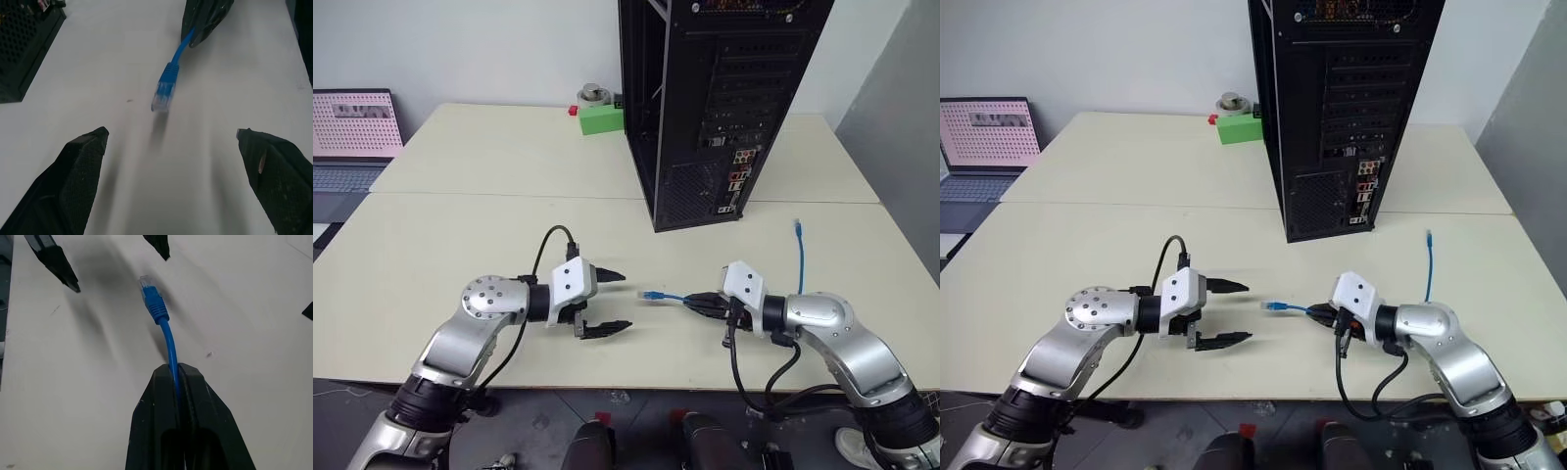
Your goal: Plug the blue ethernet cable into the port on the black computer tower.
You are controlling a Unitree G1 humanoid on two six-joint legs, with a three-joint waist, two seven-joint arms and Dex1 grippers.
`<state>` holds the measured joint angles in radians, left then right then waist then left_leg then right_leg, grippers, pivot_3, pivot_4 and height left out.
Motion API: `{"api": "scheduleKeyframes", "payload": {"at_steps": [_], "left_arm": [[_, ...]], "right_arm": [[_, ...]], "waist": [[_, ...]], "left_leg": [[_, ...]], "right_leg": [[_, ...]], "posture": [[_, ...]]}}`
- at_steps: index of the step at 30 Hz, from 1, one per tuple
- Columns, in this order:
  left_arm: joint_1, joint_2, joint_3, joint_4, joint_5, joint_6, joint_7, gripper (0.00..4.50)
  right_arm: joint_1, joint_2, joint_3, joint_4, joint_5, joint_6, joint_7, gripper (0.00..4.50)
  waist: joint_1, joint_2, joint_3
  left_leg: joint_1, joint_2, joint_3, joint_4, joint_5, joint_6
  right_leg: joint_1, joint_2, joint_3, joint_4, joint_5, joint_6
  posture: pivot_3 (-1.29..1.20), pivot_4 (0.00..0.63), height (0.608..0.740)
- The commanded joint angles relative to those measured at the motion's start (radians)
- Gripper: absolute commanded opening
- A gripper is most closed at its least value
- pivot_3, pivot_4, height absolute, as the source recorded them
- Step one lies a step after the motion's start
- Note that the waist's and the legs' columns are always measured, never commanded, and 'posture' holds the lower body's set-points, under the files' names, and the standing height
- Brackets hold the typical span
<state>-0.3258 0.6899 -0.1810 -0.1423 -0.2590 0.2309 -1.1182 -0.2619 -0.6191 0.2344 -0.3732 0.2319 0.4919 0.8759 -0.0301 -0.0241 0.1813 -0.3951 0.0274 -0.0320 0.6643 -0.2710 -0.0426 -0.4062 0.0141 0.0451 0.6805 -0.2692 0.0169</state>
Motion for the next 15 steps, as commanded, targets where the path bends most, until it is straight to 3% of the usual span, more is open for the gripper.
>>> {"api": "scheduleKeyframes", "payload": {"at_steps": [1, 8, 15], "left_arm": [[-0.038, -0.018, -0.013, 0.016, -0.003, -0.01, -0.02, 4.5], [-0.058, -0.044, -0.023, 0.031, -0.018, -0.004, -0.056, 4.5], [-0.077, -0.054, -0.035, 0.063, -0.008, -0.006, -0.082, 3.22]], "right_arm": [[-0.028, -0.008, 0.009, -0.043, 0.004, 0.003, 0.016, 0.07], [-0.038, -0.009, 0.022, -0.06, 0.002, 0.009, 0.02, 0.07], [-0.047, -0.004, 0.025, -0.072, 0.009, 0.021, 0.027, 0.0]], "waist": [[0.0, 0.0, 0.0], [0.0, 0.0, 0.0], [0.0, 0.0, 0.0]], "left_leg": [[0.0, 0.0, 0.0, 0.0, 0.0, 0.0], [0.0, 0.0, 0.0, 0.0, 0.0, 0.0], [0.0, 0.0, 0.0, 0.0, 0.0, 0.0]], "right_leg": [[0.0, 0.0, 0.0, 0.0, 0.0, 0.0], [0.0, 0.0, 0.0, 0.0, 0.0, 0.0], [0.0, 0.0, 0.0, 0.0, 0.0, 0.0]], "posture": [[0.0, 0.15, 0.74], [0.0, 0.15, 0.74], [0.0, 0.15, 0.74]]}}
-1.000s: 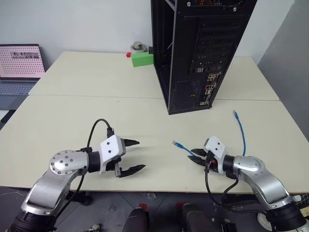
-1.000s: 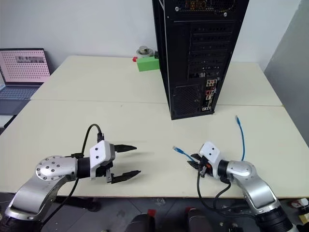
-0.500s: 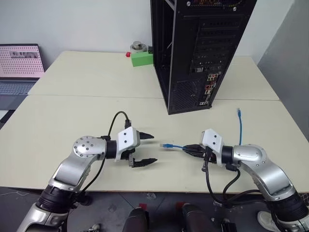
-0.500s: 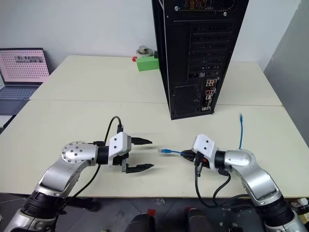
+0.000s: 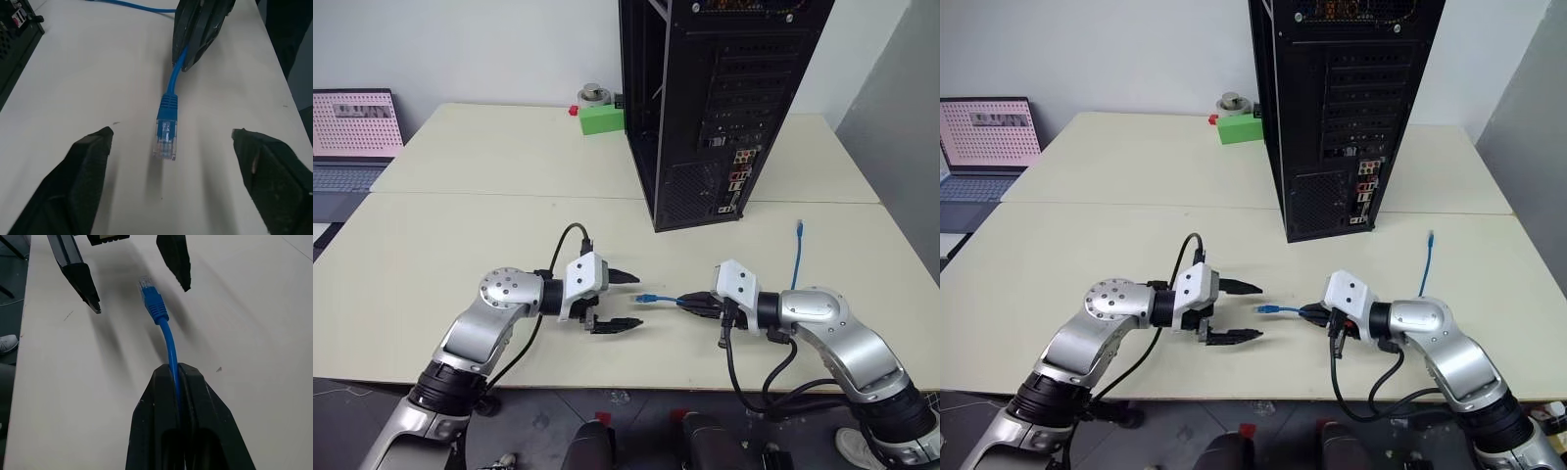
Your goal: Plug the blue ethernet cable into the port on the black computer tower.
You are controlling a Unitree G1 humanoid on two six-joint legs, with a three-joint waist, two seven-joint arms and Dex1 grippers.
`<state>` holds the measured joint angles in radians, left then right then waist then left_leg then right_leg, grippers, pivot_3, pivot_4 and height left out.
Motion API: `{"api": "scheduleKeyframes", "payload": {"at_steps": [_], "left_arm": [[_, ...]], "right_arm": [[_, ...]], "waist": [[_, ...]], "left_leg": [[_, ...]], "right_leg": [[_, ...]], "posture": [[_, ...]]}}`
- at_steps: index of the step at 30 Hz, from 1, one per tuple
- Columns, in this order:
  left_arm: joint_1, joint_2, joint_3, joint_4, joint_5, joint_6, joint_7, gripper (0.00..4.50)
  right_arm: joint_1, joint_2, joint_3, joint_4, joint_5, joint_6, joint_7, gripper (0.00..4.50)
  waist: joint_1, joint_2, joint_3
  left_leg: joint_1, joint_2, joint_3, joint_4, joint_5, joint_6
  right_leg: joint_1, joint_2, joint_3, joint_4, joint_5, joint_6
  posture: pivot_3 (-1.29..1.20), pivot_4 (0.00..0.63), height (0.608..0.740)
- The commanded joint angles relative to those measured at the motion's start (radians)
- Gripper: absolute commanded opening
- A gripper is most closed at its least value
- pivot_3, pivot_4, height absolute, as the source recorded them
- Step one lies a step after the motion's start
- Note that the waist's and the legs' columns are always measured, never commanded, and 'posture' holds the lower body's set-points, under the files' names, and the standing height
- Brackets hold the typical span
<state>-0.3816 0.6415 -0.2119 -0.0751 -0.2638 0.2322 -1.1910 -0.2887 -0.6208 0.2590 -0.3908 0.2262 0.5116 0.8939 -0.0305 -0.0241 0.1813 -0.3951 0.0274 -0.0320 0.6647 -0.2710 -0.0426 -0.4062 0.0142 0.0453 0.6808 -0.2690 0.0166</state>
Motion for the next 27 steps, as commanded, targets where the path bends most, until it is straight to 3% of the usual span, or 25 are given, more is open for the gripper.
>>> {"api": "scheduleKeyframes", "payload": {"at_steps": [1, 14, 20, 27], "left_arm": [[-0.023, -0.008, -0.006, -0.002, -0.002, -0.007, -0.01, 3.04], [-0.031, -0.018, -0.019, 0.015, 0.018, -0.028, -0.002, 0.3], [-0.024, -0.018, -0.02, 0.019, 0.03, -0.053, -0.004, 0.28], [0.015, -0.04, -0.027, 0.021, 0.101, -0.236, 0.037, 0.28]], "right_arm": [[-0.02, -0.002, 0.001, -0.057, 0.015, 0.003, 0.01, 0.0], [-0.015, -0.006, 0.004, -0.083, 0.02, 0.002, 0.027, 0.0], [-0.018, -0.017, 0.007, -0.074, 0.018, 0.008, 0.041, 0.0], [-0.022, -0.053, -0.052, -0.049, 0.041, 0.017, 0.063, 1.61]], "waist": [[0.0, 0.0, 0.0], [0.0, 0.0, 0.0], [0.0, 0.0, 0.0], [0.001, 0.0, 0.0]], "left_leg": [[0.0, 0.0, 0.0, 0.0, 0.0, 0.0], [0.0, 0.0, 0.0, 0.0, 0.0, 0.0], [0.0, 0.0, 0.0, 0.0, 0.0, 0.0], [0.0, 0.0, 0.0, 0.0, 0.0, 0.0]], "right_leg": [[0.0, 0.0, 0.0, 0.0, 0.0, 0.0], [0.0, 0.0, 0.0, 0.0, 0.0, 0.0], [0.0, 0.0, 0.0, 0.0, 0.0, 0.0], [0.0, 0.0, 0.0, 0.0, 0.0, 0.0]], "posture": [[0.0, 0.15, 0.74], [0.0, 0.15, 0.74], [0.0, 0.15, 0.74], [0.0, 0.15, 0.74]]}}
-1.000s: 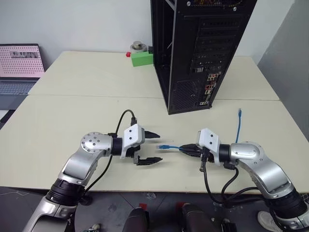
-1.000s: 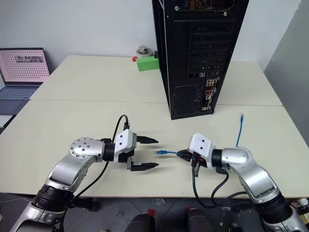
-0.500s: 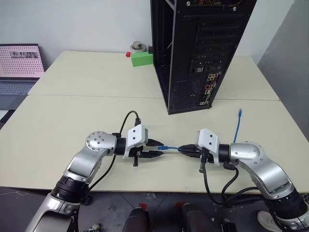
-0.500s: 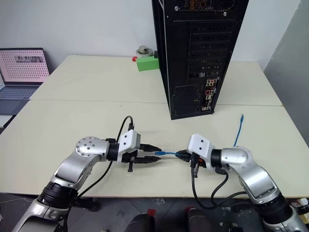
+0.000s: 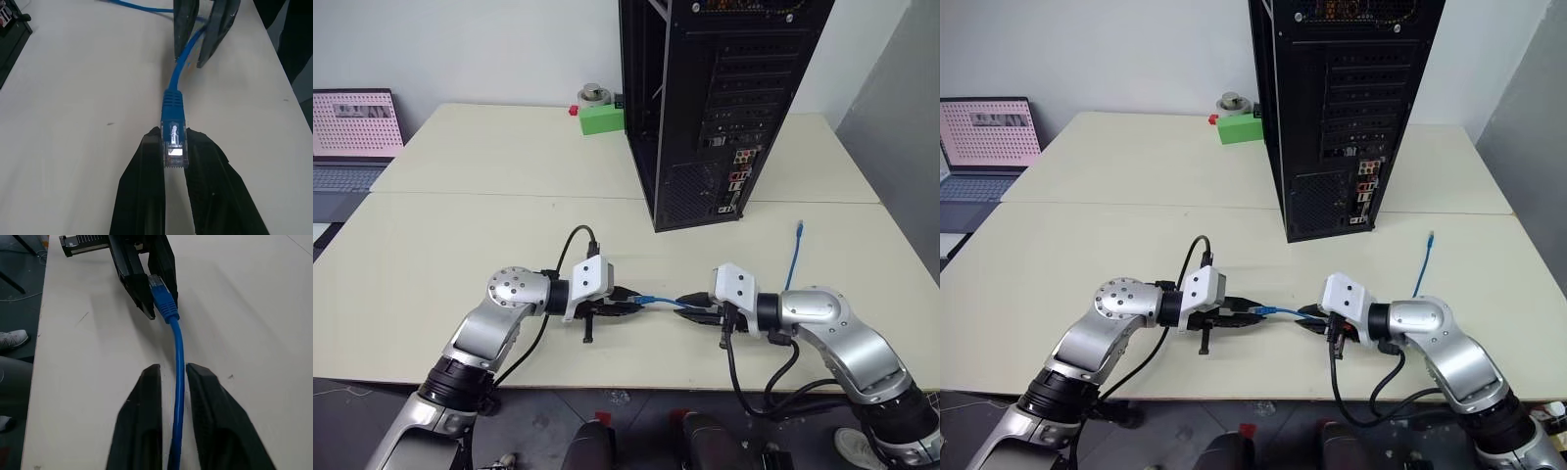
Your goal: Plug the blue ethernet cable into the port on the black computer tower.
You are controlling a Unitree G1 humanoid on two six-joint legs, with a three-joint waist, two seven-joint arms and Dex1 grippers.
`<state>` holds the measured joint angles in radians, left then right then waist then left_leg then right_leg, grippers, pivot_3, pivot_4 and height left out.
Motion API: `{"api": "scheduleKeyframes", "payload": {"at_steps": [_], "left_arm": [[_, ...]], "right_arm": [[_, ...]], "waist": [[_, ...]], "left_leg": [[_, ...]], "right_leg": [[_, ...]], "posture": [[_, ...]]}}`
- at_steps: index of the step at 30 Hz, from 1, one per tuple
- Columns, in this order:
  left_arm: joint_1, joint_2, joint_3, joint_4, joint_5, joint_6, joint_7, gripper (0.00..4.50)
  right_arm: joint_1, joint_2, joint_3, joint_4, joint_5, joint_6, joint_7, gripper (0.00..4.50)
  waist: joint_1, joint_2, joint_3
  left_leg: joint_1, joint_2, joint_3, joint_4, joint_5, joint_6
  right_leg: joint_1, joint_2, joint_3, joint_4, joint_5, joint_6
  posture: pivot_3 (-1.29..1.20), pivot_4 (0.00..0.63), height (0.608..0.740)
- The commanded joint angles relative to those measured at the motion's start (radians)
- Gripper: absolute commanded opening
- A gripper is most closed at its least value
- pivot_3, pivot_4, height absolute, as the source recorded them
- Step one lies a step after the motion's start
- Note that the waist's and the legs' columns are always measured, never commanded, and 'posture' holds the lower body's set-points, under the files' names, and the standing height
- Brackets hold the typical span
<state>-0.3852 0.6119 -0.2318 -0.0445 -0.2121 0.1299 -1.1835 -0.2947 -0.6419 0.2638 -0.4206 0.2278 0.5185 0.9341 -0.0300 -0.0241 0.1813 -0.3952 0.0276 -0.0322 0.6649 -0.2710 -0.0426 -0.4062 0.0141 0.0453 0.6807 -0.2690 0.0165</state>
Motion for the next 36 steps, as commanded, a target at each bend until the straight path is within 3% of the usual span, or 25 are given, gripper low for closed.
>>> {"api": "scheduleKeyframes", "payload": {"at_steps": [1, 6, 12, 19, 31, 36], "left_arm": [[0.024, -0.015, -0.007, -0.001, 0.068, -0.182, 0.04, 0.28], [0.05, -0.036, 0.002, 0.047, 0.173, -0.435, 0.136, 0.28], [0.013, -0.046, 0.024, 0.216, 0.431, -0.992, 0.393, 0.28], [-0.026, -0.056, 0.055, 0.304, 0.591, -1.215, 0.62, 0.28], [-0.034, -0.036, 0.046, 0.306, 0.721, -1.244, 0.785, 0.28], [-0.027, -0.032, 0.042, 0.292, 0.738, -1.238, 0.816, 0.28]], "right_arm": [[-0.013, -0.044, -0.075, -0.024, 0.056, 0.021, 0.032, 1.78], [0.027, -0.1, -0.199, -0.072, 0.202, 0.114, 0.067, 3.1], [0.037, 0.0, -0.269, -0.122, 0.385, 0.273, -0.045, 4.46], [-0.01, 0.123, -0.224, -0.093, 0.436, 0.351, -0.158, 4.48], [-0.072, 0.19, -0.189, -0.034, 0.476, 0.39, -0.196, 4.48], [-0.079, 0.194, -0.176, -0.022, 0.471, 0.385, -0.202, 3.43]], "waist": [[0.0, 0.0, 0.0], [0.002, 0.0, 0.0], [0.002, 0.0, 0.0], [0.002, 0.0, 0.0], [0.001, 0.0, 0.0], [0.001, 0.0, 0.0]], "left_leg": [[0.0, 0.0, 0.0, 0.0, 0.0, 0.0], [0.0, 0.0, 0.0, 0.0, 0.0, 0.0], [0.001, 0.001, 0.0, 0.0, 0.0, 0.0], [0.0, 0.001, 0.0, 0.0, 0.0, 0.0], [0.0, 0.001, -0.001, 0.0, 0.0, 0.0], [0.0, 0.001, -0.001, 0.0, 0.0, 0.0]], "right_leg": [[0.0, 0.0, 0.0, 0.0, 0.0, 0.0], [0.0, -0.001, 0.0, 0.0, 0.0, 0.0], [0.0, -0.001, 0.0, 0.0, 0.0, 0.0], [0.001, -0.003, 0.0, 0.0, 0.0, 0.0], [0.0, -0.003, -0.001, 0.001, 0.0, 0.0], [0.0, -0.004, -0.001, 0.001, 0.0, 0.0]], "posture": [[0.0, 0.15, 0.74], [0.0, 0.15, 0.74], [0.0, 0.15, 0.74], [0.0, 0.15, 0.74], [0.0, 0.15, 0.74], [0.0, 0.15, 0.74]]}}
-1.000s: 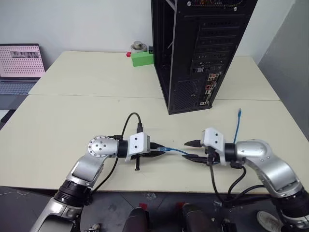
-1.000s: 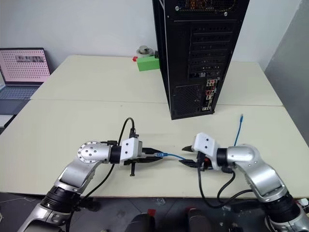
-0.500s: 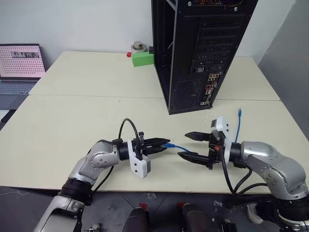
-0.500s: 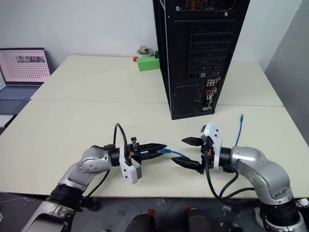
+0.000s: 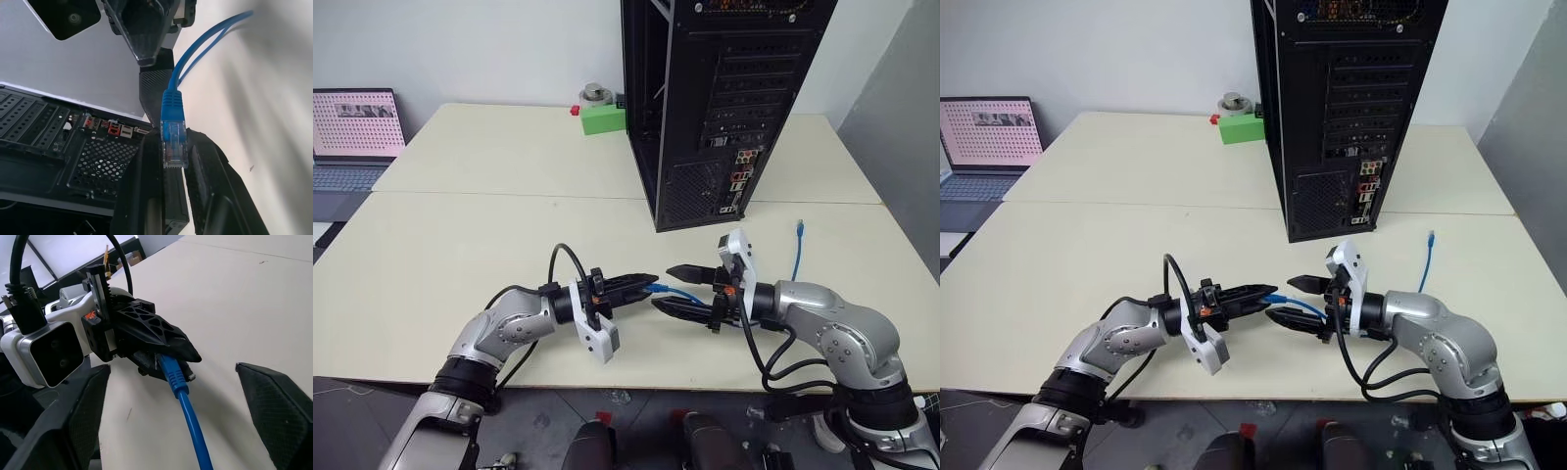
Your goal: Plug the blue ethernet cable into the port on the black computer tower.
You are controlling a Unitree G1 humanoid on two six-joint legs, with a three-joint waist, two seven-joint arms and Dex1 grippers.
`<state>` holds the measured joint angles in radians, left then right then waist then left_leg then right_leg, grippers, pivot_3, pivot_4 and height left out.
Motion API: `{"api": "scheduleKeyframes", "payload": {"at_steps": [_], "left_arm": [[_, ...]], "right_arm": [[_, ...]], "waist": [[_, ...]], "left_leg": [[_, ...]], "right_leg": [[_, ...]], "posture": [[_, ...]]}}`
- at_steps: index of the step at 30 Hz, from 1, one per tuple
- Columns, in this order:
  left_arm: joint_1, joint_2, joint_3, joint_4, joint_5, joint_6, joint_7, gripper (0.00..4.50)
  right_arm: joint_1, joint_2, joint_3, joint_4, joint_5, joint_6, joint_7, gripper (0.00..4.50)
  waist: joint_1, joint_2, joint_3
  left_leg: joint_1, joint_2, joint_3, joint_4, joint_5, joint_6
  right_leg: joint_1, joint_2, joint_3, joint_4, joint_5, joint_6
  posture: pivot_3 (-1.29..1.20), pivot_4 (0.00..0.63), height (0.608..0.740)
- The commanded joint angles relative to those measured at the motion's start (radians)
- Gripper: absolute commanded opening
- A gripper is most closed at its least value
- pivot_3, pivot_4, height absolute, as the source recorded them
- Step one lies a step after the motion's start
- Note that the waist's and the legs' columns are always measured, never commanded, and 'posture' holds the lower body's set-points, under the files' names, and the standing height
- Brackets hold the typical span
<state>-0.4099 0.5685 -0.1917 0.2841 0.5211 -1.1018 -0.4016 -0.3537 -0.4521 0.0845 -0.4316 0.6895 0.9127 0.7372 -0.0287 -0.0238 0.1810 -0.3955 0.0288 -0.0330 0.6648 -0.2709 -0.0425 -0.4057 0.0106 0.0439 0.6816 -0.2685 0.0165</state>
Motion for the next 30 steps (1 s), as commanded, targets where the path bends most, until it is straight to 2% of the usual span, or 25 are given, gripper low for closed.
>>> {"api": "scheduleKeyframes", "payload": {"at_steps": [1, 3, 5, 11, 15, 21, 23, 28, 30], "left_arm": [[-0.001, 0.012, 0.002, -0.04, 0.006, -0.006, 0.039, 0.28], [0.001, 0.013, 0.001, -0.046, 0.011, -0.004, 0.048, 0.28], [0.003, 0.014, 0.0, -0.052, 0.014, -0.003, 0.054, 0.28], [0.017, 0.015, -0.01, -0.069, 0.022, -0.001, 0.068, 0.28], [0.022, 0.014, -0.011, -0.075, 0.031, 0.0, 0.078, 0.28], [0.037, 0.016, -0.031, -0.078, 0.024, 0.021, 0.068, 0.28], [0.052, 0.02, -0.041, -0.079, 0.004, 0.029, 0.058, 0.98], [0.063, 0.035, -0.063, -0.077, -0.054, 0.083, 0.018, 1.85], [0.064, 0.033, -0.063, -0.058, -0.111, 0.158, -0.018, 2.26]], "right_arm": [[-0.02, 0.003, 0.006, -0.011, 0.007, -0.01, -0.006, 3.13], [-0.021, 0.003, 0.011, -0.008, 0.005, -0.01, -0.007, 2.57], [-0.022, 0.0, 0.016, -0.008, 0.002, -0.011, -0.008, 2.26], [-0.028, 0.002, 0.019, 0.0, 0.004, -0.011, -0.012, 0.84], [-0.034, 0.002, 0.02, 0.006, 0.007, -0.011, -0.01, 0.08], [-0.048, 0.015, 0.007, 0.02, 0.027, 0.001, -0.011, 0.01], [-0.051, 0.017, 0.005, 0.024, 0.03, 0.004, -0.011, 0.01], [-0.053, 0.009, 0.003, 0.028, 0.035, 0.02, -0.003, 0.01], [-0.05, -0.001, -0.002, 0.02, 0.035, 0.022, 0.001, 0.01]], "waist": [[0.0, 0.0, 0.0], [0.0, 0.0, 0.0], [0.0, 0.0, 0.0], [0.0, 0.0, 0.0], [0.0, 0.0, 0.0], [0.0, 0.0, 0.0], [-0.001, 0.0, 0.0], [0.0, 0.0, 0.0], [0.0, 0.0, 0.0]], "left_leg": [[0.0, 0.0, 0.0, 0.0, 0.0, 0.0], [0.0, 0.0, 0.0, 0.0, 0.0, 0.0], [0.0, 0.0, 0.0, 0.0, 0.0, 0.0], [0.0, 0.0, 0.0, 0.0, 0.0, 0.0], [0.0, 0.0, 0.0, 0.0, 0.0, 0.0], [0.0, 0.0, 0.0, 0.0, 0.0, 0.0], [0.0, 0.0, 0.0, 0.0, 0.0, 0.0], [0.0, 0.001, 0.0, 0.0, 0.0, 0.0], [0.0, 0.0, 0.0, 0.0, 0.0, 0.0]], "right_leg": [[0.0, 0.0, 0.0, 0.0, 0.0, 0.0], [0.0, 0.0, 0.0, 0.0, 0.0, 0.0], [0.0, 0.0, 0.0, 0.0, 0.0, 0.0], [0.0, 0.0, 0.0, 0.0, 0.0, 0.0], [0.0, 0.0, 0.0, 0.0, 0.0, 0.0], [0.0, 0.0, 0.0, 0.0, 0.0, 0.0], [0.0, 0.0, 0.0, 0.0, 0.0, 0.0], [0.0, -0.001, 0.0, 0.0, 0.0, 0.0], [0.0, -0.001, 0.0, 0.0, 0.0, 0.0]], "posture": [[0.0, 0.15, 0.74], [0.0, 0.15, 0.74], [0.0, 0.15, 0.74], [0.0, 0.15, 0.74], [0.0, 0.15, 0.74], [0.0, 0.15, 0.74], [0.0, 0.15, 0.74], [0.0, 0.15, 0.74], [0.0, 0.15, 0.74]]}}
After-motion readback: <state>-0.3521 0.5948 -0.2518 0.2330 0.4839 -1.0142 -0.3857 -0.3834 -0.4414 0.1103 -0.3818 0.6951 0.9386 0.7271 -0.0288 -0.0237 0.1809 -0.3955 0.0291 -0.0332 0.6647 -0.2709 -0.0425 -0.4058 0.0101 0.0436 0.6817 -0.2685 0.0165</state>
